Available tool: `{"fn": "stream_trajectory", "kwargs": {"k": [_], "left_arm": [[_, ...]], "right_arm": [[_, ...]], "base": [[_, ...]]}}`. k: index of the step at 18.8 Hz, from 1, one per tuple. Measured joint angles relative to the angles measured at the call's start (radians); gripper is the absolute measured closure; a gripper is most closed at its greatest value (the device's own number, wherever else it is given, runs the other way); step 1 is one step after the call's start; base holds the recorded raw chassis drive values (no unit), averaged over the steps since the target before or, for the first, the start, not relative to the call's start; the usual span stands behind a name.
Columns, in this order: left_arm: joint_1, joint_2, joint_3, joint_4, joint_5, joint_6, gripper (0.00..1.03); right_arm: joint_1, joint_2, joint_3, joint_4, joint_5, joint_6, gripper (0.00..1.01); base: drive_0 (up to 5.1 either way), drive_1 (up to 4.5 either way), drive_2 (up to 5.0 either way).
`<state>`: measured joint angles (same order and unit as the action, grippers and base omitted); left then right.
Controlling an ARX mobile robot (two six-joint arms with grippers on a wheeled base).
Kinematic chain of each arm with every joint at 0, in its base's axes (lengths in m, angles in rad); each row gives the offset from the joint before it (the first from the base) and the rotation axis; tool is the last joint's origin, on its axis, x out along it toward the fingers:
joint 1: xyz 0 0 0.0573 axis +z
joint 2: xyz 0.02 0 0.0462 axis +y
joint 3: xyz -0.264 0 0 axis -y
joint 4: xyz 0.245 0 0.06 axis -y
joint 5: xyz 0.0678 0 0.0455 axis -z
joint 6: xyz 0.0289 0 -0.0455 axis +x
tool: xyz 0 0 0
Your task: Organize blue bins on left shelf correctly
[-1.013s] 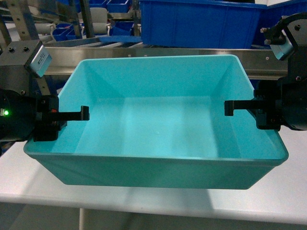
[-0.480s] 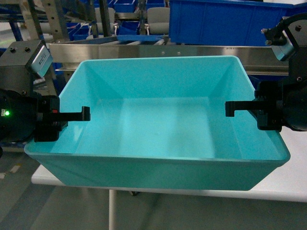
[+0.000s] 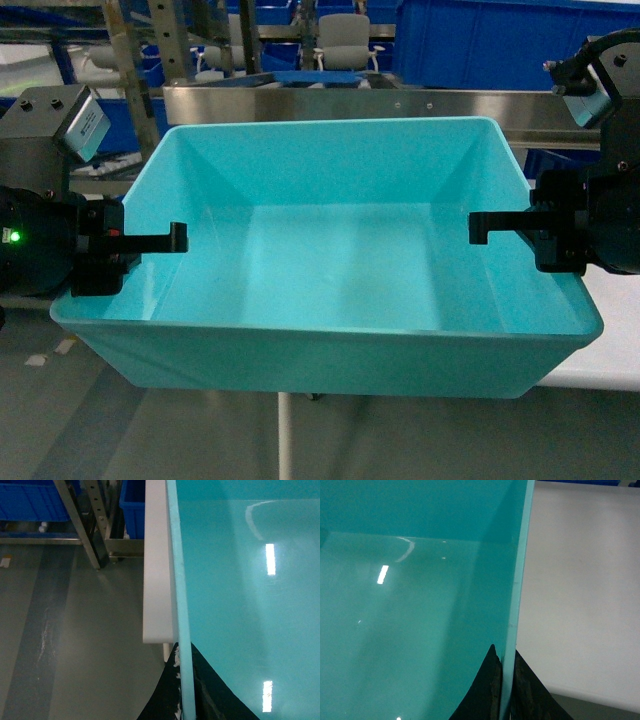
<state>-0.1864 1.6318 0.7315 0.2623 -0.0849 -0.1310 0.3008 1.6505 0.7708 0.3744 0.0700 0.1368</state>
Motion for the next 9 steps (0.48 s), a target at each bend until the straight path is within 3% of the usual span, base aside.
{"fn": "stream_trajectory", "kwargs": {"k": [9], "left_arm": [[0.000,0.000,0.000,0.000,0.000,0.000,1.01]], "right_arm": [[0.000,0.000,0.000,0.002,0.000,0.000,0.99]], "base": [[-4.9,1.45,3.3]]}}
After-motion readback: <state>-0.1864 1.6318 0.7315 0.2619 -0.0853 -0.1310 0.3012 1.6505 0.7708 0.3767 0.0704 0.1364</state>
